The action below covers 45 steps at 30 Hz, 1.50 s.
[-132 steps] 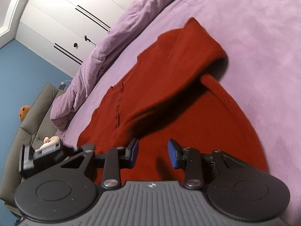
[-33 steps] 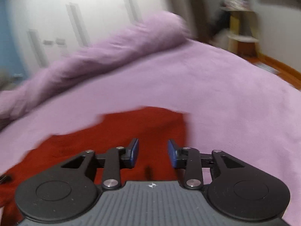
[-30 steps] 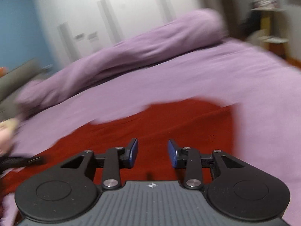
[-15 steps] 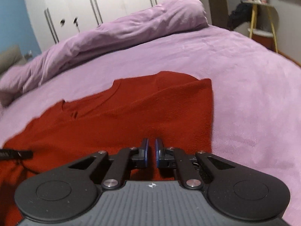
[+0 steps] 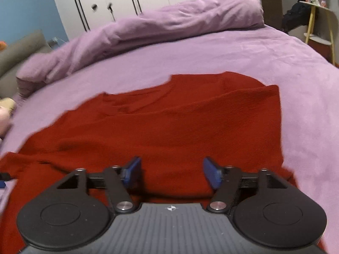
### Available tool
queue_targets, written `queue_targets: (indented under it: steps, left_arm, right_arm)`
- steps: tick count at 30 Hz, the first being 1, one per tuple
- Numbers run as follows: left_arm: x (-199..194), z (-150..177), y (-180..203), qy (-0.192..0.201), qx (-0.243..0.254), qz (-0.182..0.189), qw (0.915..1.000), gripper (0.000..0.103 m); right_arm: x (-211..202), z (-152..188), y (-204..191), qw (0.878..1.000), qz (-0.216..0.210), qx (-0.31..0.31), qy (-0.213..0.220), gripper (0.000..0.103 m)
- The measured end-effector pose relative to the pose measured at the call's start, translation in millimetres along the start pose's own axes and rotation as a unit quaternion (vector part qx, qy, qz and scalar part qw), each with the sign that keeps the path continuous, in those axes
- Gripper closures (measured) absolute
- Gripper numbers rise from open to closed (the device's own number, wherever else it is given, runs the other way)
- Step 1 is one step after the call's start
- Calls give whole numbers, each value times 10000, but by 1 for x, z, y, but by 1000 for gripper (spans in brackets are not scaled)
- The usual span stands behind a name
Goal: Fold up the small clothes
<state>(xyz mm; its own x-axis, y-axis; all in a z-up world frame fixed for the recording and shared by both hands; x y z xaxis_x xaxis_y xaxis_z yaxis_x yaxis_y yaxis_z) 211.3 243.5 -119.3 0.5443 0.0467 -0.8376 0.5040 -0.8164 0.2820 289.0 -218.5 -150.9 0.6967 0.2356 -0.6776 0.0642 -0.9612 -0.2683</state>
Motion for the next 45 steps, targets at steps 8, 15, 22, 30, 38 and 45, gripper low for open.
queue_targets:
  steps: [8,15,22,30,38,45]
  left_arm:
    - [-2,-33,-128,583,-2049,204,9768,58]
    - [17,-48,-184,846,-3248,642,9398,89]
    - [-11,-58,-147,1353,-2129,705,9651,95]
    - [-76,-25,52,1356,591,2503,9568,93]
    - [-38,52,133,349,1659,2055,9639,70]
    - [-21,50,81,388,1291,824,9874,61]
  right_arm:
    - [-48,57,-2,9970,-185,746,-14,77]
    - [-51,53,3,9953,-44,938,-237,92]
    - [-47,54,-5,9963,177,795,-287,94]
    - [-52,55,-2,9961,112,851,-200,94]
    - [-54,40,-5,9946,-432,927,-193,91]
    - [-15,-4,-30,9842,-1321,1147,-284,70]
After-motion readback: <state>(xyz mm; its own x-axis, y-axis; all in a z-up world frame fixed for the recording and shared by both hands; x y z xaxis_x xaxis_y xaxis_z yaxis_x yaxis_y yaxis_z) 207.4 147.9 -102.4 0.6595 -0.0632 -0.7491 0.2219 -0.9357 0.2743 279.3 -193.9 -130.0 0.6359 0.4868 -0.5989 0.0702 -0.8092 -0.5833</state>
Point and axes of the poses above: each gripper's, at about its wrist camera, not at the fingertips, and x roughly the way its jaws point, y to its right, z to its underside, the point moved 1 cm from there along x, roughly the way its jaws point, and after that the axes turned 3 degrees about -y, right-handed, at the moved point
